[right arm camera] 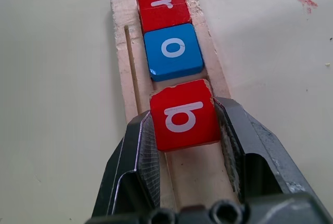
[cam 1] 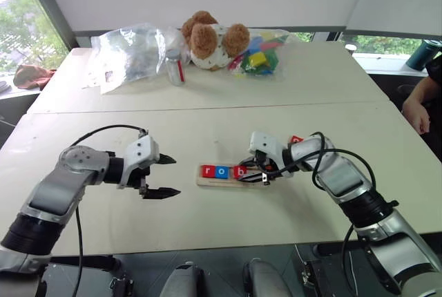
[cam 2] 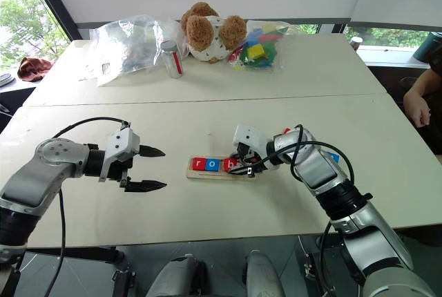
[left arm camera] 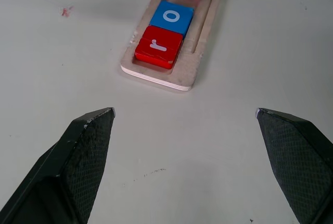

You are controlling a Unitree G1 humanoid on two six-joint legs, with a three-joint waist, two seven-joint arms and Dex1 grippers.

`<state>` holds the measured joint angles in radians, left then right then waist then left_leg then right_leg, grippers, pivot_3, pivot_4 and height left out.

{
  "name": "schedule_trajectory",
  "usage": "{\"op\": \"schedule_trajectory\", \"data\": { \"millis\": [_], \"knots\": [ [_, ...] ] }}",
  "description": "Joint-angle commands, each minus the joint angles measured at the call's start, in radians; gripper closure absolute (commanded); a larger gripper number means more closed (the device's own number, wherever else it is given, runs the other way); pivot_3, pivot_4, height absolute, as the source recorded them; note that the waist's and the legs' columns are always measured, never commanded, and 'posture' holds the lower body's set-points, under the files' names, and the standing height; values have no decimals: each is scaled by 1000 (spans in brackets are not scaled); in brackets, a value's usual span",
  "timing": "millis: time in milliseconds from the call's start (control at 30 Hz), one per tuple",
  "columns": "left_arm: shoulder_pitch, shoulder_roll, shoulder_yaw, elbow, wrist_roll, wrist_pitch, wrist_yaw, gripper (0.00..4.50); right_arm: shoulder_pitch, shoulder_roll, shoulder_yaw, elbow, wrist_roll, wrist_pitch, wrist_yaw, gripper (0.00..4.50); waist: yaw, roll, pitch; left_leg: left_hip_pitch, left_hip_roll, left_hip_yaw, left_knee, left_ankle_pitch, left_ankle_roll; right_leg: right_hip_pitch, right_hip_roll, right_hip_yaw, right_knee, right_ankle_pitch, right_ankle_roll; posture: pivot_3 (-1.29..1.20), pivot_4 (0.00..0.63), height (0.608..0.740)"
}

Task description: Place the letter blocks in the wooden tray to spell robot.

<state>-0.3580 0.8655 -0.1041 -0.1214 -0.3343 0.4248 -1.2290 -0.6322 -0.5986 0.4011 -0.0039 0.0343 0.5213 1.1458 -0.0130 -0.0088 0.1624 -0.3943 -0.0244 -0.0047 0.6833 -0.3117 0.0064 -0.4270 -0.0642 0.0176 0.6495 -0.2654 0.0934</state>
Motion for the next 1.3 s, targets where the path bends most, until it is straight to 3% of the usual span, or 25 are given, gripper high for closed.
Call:
{"op": "schedule_trajectory", "data": {
  "millis": [33,633,1300],
  "knots": [
    [-19,3,8,-8,9,-16,3,0,-1,10,5,-25,-3,-10,-7,3329,0,0,0,0,0,0,0,0,0,0,0,0,0,0,0,0,150,740],
    [4,-5,12,-33,16,-4,18,0,-28,72,26,34,-21,-36,-24,3329,-1,0,0,0,0,0,0,0,0,0,0,0,0,0,0,0,150,740],
    [-3,-24,-5,-35,30,-7,29,0,-53,64,18,78,-31,-59,-8,3329,-1,0,0,0,0,0,0,0,0,0,0,0,0,0,0,0,150,740]
  ]
}}
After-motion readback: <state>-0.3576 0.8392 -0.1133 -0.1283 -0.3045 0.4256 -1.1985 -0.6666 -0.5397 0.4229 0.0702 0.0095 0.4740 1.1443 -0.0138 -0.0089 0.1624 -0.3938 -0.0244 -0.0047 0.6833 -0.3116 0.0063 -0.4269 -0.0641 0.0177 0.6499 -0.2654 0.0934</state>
